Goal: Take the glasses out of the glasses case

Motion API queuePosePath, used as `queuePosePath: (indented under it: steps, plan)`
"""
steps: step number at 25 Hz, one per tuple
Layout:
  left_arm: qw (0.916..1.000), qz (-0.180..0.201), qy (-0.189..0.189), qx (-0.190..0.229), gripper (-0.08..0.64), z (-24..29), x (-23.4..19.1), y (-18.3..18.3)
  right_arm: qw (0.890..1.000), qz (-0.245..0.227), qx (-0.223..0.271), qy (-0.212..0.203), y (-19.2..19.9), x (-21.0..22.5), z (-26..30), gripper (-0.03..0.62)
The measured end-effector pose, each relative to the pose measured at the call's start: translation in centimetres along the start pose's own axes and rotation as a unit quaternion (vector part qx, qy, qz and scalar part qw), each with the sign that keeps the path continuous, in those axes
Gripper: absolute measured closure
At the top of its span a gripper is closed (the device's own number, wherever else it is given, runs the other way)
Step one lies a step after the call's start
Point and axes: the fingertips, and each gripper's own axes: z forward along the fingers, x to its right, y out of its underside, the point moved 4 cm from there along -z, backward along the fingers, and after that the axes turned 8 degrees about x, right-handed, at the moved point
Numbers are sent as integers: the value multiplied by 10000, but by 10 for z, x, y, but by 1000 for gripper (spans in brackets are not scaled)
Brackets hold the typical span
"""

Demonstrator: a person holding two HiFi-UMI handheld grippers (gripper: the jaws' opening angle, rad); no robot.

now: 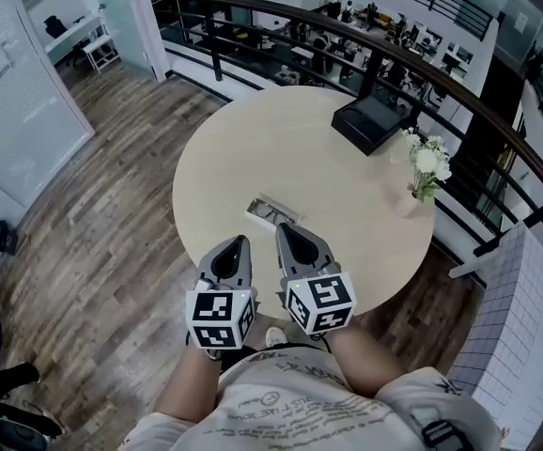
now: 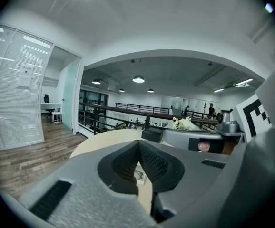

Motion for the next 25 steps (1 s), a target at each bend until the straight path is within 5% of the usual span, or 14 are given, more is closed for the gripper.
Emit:
queuePosePath:
  steps: [11,18,25]
  plan:
    - [9992,-26,99,-391,551,28,-29,29,9933,-634,-957,-134,60,10,39,582]
    - [9977,-100,347,-575,551,60,-52,40,9884,-989,-1153,-51,92,28,67,581]
    - [9968,-236,440,-632,551,86,-75,48,9612,-1884,-2007,-173,136,49,105,580]
